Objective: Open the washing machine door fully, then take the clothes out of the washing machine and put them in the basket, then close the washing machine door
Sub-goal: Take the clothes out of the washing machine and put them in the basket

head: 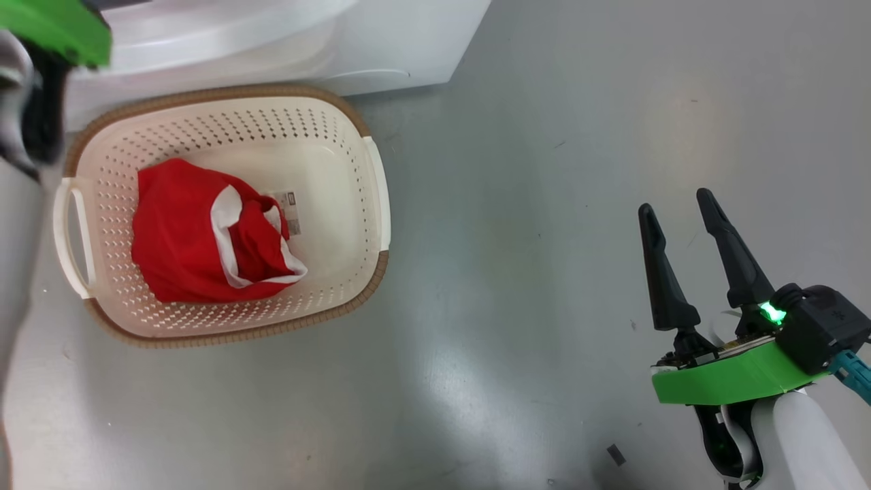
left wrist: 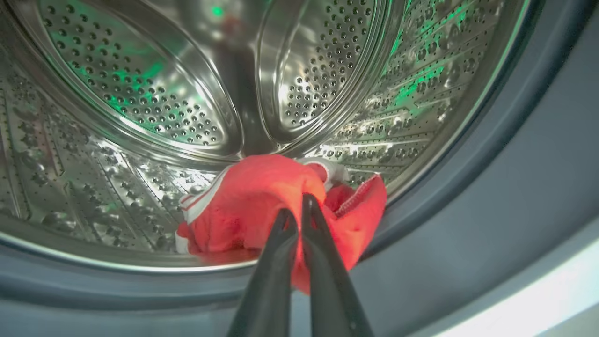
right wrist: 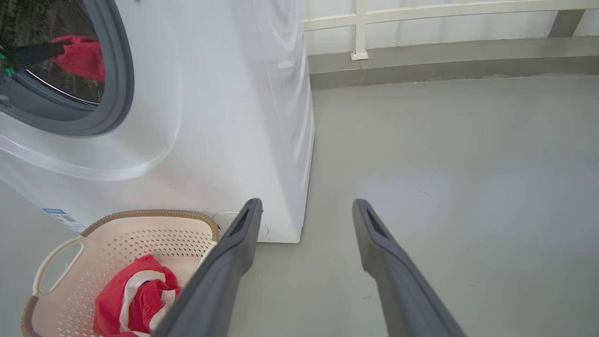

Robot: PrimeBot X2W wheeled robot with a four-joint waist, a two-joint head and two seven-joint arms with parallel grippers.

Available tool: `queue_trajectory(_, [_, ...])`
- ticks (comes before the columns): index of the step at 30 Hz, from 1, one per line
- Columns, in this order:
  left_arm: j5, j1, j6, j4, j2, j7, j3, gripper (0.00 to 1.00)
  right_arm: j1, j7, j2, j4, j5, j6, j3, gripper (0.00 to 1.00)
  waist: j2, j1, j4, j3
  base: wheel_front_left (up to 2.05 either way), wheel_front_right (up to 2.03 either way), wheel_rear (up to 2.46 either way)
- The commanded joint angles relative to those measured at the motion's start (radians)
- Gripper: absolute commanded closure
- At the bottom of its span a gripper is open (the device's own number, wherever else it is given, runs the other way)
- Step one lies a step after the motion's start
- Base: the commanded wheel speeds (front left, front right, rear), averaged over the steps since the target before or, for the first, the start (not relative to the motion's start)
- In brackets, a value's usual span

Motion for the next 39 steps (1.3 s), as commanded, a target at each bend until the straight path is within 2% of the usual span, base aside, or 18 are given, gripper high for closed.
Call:
queue_trajectory(1, [0.022,0.05,0.013,-0.052,0.048,-0.007,0.039,1.0,0.006,-0.006,-0.007,-0.014,-0.001,0.005,0.025,0.0,0.0,0.0,0.004,-0.011,0.0,0.0,0.0])
queue_trajectory(15, [0.222,0.372,0.066,-0.375,0.042,-0.008,0.176,1.0,-0.024,-0.006,-0.007,0.009,0.001,0.005,0.027,0.0,0.0,0.0,0.019,-0.09,0.0,0.0,0.0])
queue_trajectory(29, [0.238,0.602,0.06,-0.493,0.006,-0.008,0.257,1.0,-0.018,-0.006,-0.007,0.028,0.013,0.005,0.019,0.0,0.0,0.0,0.033,-0.193,0.0,0.0,0.0])
queue_trajectory(39, [0.245,0.76,0.071,-0.59,-0.014,-0.008,0.269,1.0,0.014,-0.006,-0.007,0.032,0.01,0.005,0.01,0.0,0.0,0.0,0.061,-0.269,0.0,0.0,0.0])
